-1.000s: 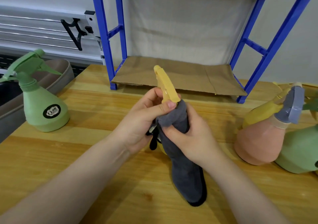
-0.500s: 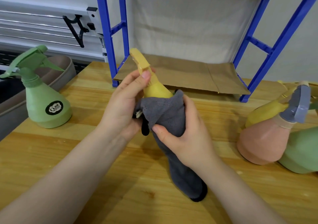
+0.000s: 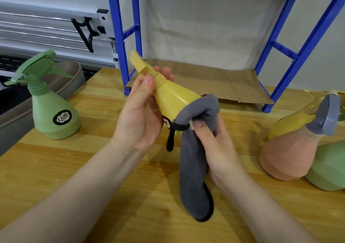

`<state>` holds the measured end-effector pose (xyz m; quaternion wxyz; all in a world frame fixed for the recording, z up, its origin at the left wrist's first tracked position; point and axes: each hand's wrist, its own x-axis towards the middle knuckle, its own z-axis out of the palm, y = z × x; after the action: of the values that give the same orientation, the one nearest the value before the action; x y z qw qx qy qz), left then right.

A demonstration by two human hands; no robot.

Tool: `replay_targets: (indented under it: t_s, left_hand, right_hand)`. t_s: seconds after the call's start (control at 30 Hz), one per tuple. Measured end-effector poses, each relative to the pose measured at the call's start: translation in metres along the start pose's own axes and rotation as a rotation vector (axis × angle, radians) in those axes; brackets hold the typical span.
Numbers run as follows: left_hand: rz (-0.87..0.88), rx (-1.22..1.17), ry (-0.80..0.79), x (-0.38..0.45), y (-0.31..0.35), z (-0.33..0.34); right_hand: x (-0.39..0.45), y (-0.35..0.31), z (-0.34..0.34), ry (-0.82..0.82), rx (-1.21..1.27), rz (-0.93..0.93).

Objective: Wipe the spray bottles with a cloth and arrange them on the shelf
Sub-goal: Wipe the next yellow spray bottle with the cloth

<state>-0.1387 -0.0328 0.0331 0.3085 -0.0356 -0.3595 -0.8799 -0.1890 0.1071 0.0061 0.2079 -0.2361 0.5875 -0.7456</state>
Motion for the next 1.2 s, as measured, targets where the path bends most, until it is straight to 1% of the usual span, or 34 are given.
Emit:
replay_targets:
  t_s: [0.1, 0.17, 0.3, 0.37, 0.43, 0.6, 0.73, 0.8, 0.87, 0.9, 1.07, 1.13, 1.2]
  left_hand:
    - [0.033, 0.033, -0.031, 0.000, 0.000, -0.002]
    - [0.051, 0.061, -0.054, 0.002, 0.002, -0.004]
    - [0.035, 0.145, -0.071, 0.006, 0.006, -0.010]
    - [0.015, 0.190, -0.092, 0.008, 0.006, -0.013]
    - [0.006, 0.245, -0.107, 0.010, 0.005, -0.016]
    - [0.026, 0.400, -0.126, 0.011, -0.004, -0.019]
    - [0.040, 0.386, -0.085, 0.010, -0.005, -0.021]
    - [0.041, 0.343, -0.071, 0.011, -0.004, -0.020]
    - [0.040, 0.285, -0.058, 0.012, -0.003, -0.020]
    - [0.046, 0.268, -0.059, 0.011, -0.004, -0.020]
    - [0.081, 0.301, -0.112, 0.006, -0.007, -0.018]
    - [0.086, 0.292, -0.125, 0.006, -0.006, -0.018]
    - [0.088, 0.298, -0.127, 0.007, -0.004, -0.018]
  right_hand:
    - [-0.001, -0.006, 0.001, -0.044, 0.208, 0.228]
    - [-0.001, -0.009, -0.002, -0.106, 0.250, 0.320]
    - [0.003, -0.017, -0.013, -0.245, 0.169, 0.416]
    - [0.006, -0.022, -0.018, -0.251, 0.113, 0.449]
    - [0.009, -0.023, -0.022, -0.214, 0.065, 0.477]
    - [0.012, -0.005, -0.020, -0.012, -0.124, 0.414]
    - [0.007, 0.006, -0.007, 0.102, -0.278, 0.203]
    - [0.006, 0.007, -0.002, 0.133, -0.297, 0.111]
    - [0.005, 0.008, 0.000, 0.139, -0.227, 0.078]
    - [0.004, 0.009, 0.001, 0.130, -0.169, 0.094]
    - [0.003, 0.005, 0.002, 0.089, 0.174, 0.318]
    - [0.003, -0.002, -0.002, 0.012, 0.244, 0.395]
    - [0.003, -0.008, -0.005, -0.087, 0.239, 0.446]
